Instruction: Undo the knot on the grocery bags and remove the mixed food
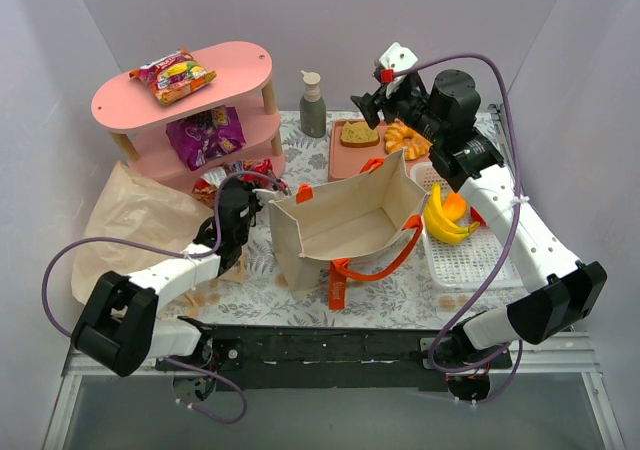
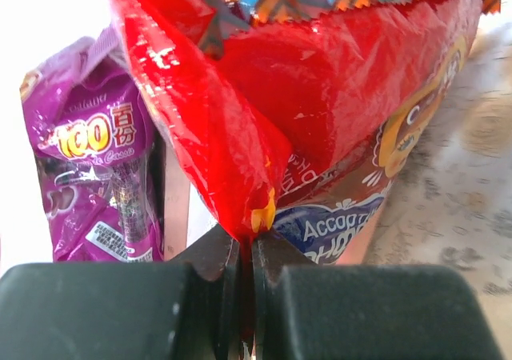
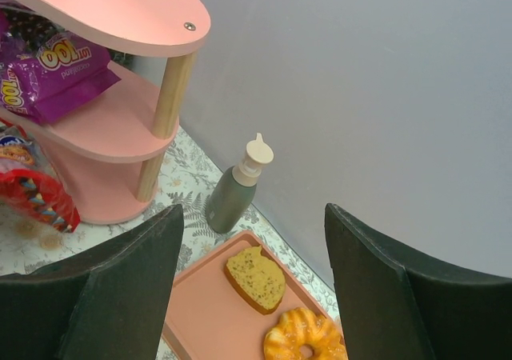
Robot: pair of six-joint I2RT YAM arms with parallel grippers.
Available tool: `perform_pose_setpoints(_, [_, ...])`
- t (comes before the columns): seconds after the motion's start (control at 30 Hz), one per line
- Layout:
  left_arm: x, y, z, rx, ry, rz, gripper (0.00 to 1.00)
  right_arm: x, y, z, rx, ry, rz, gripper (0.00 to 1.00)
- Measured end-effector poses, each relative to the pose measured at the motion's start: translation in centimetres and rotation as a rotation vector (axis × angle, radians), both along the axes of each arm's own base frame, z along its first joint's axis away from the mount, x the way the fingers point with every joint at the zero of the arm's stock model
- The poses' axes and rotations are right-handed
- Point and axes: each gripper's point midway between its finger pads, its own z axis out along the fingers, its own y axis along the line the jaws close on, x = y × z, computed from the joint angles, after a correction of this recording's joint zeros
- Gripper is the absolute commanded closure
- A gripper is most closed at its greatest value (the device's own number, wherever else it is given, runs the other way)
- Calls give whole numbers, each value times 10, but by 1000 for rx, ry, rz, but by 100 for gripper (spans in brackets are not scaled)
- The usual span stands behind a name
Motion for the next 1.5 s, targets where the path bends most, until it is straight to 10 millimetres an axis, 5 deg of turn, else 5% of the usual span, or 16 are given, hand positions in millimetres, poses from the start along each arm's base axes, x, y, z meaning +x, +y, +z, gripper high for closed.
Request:
perform_pose_setpoints(0.37, [18,51,-23,-36,3,164,100,2,2,-9,-34,38,8,23])
perform_pose_setpoints(0.83, [-21,29,-87,-76,116,92,100,16,13,-28,-51,81,24,23])
perform_pose_setpoints(1.13, [-8,25,-115,-51,134,111,100,14,16,-34,-62,94,39,23])
perform_pose_setpoints(1.5, [15,26,-118,20,68,108,100,20,22,-51,-75,133,49,23])
